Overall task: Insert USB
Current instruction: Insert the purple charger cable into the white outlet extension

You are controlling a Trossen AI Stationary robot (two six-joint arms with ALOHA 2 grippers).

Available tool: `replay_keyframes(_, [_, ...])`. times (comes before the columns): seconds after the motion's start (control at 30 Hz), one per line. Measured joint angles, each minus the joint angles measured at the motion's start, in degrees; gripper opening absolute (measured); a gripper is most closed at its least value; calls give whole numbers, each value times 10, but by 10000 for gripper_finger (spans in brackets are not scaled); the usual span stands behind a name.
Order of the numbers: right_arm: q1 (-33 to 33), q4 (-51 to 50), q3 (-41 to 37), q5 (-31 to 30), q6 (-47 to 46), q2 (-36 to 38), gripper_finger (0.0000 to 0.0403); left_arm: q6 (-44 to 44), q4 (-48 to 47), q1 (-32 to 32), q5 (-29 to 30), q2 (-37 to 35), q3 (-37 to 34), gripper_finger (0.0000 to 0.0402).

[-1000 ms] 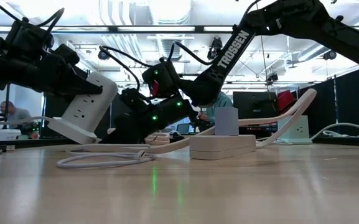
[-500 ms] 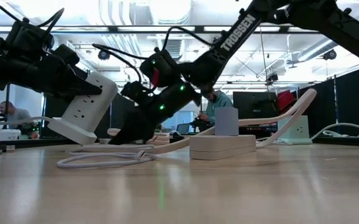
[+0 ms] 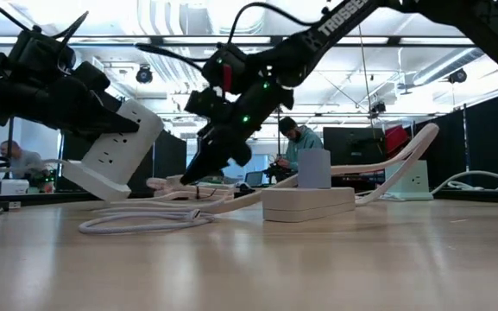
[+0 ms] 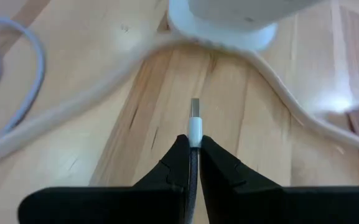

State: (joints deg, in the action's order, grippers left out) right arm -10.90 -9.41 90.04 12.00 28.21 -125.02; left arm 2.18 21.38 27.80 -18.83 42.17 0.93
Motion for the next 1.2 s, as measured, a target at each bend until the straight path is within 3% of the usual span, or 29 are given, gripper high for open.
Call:
replay_keyframes(0.13, [-1,-20,0,0,2,22,10,12,-75,-1,-25,2,-1,295])
replay_keyframes(0.47, [-1,-24,0,0,-12,36,10,14,-67,0,-15,2,-2,295])
replay_keyframes(0.93, [-3,-32,-1,0,-14,49,10,17,42,0,-8,-2,0,295])
replay_keyframes(1.2, [-6,-65,-1,-30,5,94,10,17,167,0,-12,28,-5,295])
